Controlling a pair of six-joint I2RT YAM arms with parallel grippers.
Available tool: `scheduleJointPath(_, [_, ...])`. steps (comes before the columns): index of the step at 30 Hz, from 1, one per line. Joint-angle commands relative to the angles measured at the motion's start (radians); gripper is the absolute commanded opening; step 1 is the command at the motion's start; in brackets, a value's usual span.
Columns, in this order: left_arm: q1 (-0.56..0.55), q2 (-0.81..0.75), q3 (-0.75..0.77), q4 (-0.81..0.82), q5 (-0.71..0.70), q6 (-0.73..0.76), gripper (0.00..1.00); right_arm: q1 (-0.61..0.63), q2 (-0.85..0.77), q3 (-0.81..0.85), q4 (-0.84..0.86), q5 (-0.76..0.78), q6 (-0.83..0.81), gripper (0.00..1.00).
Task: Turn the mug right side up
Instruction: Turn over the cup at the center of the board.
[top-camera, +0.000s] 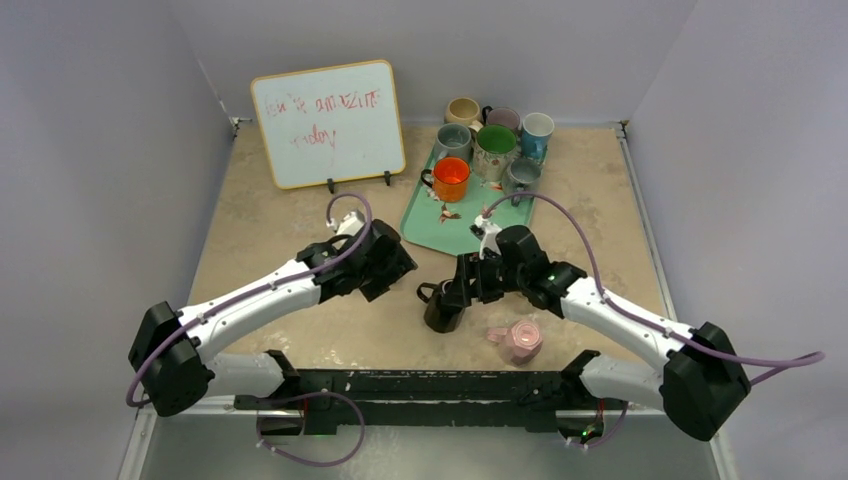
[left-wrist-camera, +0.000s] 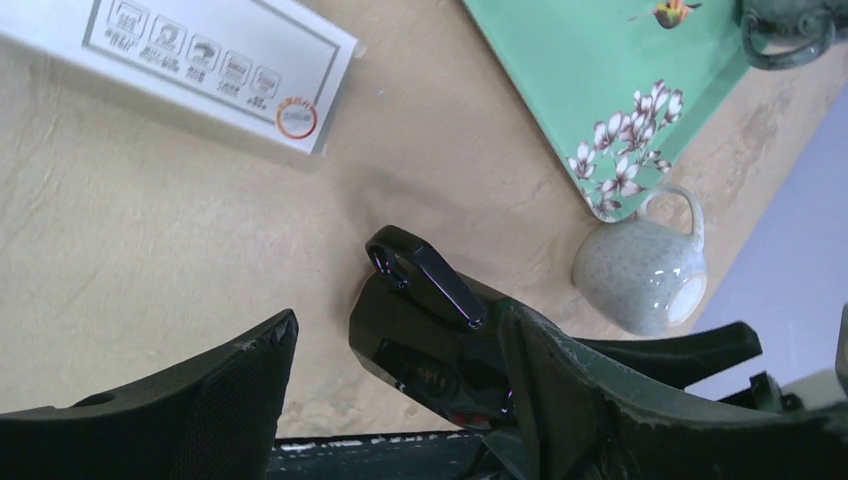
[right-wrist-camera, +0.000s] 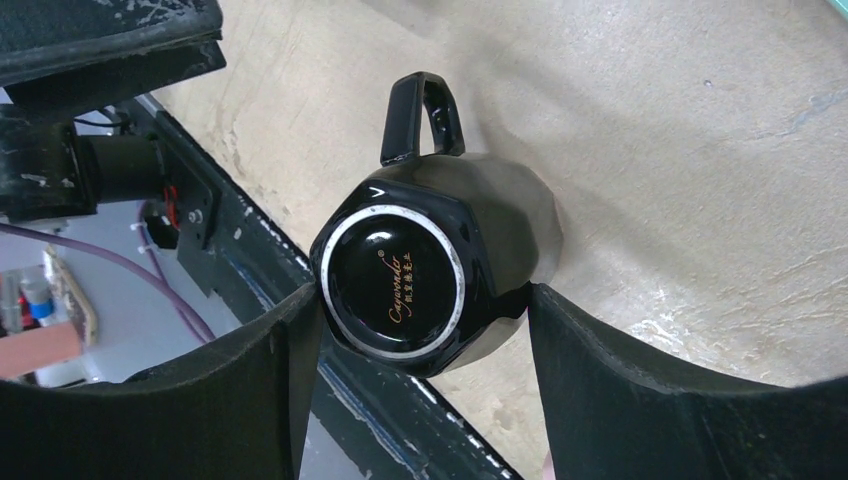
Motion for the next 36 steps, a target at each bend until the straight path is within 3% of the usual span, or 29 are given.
scheduleJointPath(1, [0.002,-0.032,-0.004,-0.077,0.016,-0.223,0.73,0.06,-0.014,0.007,-0.018,0.15,-0.036,0.7])
scheduleJointPath(11, [0.001,0.05,0.0,-0.095,0.087,-0.421,0.6,0.143,-0.012,-0.018,0.025,0.231,-0.017,0.7])
scheduleJointPath(23, [0.0,0.187,0.074,-0.066,0.1,-0.455,0.6,0.204,0.004,-0.009,0.025,0.27,-0.007,0.72])
scheduleJointPath(30, [0.0,0.236,0.066,0.017,0.14,-0.509,0.53,0.222,0.015,-0.022,0.052,0.267,0.008,0.73])
scheduleJointPath(36, [-0.003,0.307,0.13,-0.047,0.173,-0.497,0.49,0.226,0.009,-0.028,0.053,0.278,0.009,0.73])
